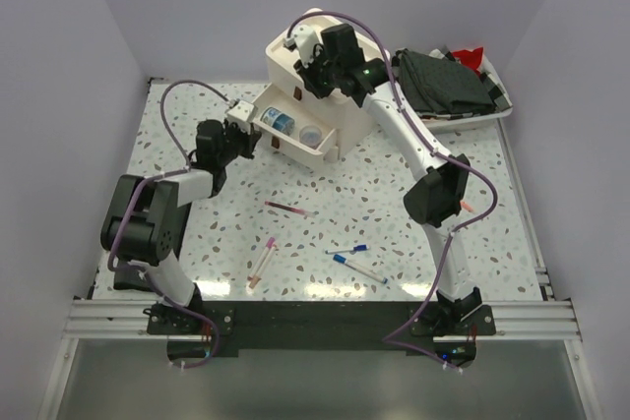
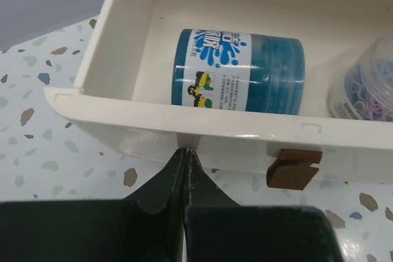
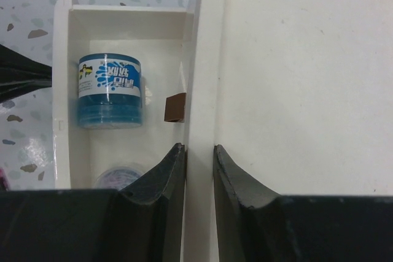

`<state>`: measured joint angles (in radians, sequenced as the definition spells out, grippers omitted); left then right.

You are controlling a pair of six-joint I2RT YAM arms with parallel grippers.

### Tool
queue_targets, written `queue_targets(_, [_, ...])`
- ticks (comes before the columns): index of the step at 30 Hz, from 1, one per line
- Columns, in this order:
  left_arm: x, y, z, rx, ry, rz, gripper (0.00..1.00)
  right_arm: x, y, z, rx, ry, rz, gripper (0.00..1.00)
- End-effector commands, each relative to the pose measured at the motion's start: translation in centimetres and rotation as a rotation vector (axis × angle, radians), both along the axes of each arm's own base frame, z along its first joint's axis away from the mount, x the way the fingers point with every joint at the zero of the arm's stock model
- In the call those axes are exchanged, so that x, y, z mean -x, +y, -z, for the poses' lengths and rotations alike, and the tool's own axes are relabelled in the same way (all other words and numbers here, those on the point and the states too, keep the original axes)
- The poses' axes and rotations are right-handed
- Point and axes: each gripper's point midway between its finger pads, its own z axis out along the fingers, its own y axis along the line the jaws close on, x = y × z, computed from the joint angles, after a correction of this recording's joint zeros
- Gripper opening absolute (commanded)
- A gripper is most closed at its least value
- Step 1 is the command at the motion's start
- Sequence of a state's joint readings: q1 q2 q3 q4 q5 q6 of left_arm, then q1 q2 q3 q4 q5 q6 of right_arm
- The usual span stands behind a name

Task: Sort the stationery into containers
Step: Close the drawer in the storage box.

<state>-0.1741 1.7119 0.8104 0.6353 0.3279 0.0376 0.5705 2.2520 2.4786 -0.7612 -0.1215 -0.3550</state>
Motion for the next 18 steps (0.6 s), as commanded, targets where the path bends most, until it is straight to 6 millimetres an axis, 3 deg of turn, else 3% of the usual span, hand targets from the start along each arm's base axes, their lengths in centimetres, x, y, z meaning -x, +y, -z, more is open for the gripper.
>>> queue_targets(1, [-4.6, 0.5, -6.5, 0.031, -0.201, -0.051, 0.0, 3.5, 1.4, -2.6, -0.048, 0.023, -0.091, 0.0])
queue_targets(10, [-6.7, -0.2, -8.0, 0.065, -0.235, -0.038, 0.0, 3.6, 1.1, -1.9, -0.032, 0.037, -0.093, 0.0])
queue_targets(18, [-7.8, -1.2, -7.6, 0.106, -0.219, -0.016, 0.0, 3.7, 1.1, -1.3, -0.016, 0.043, -0.097, 0.0])
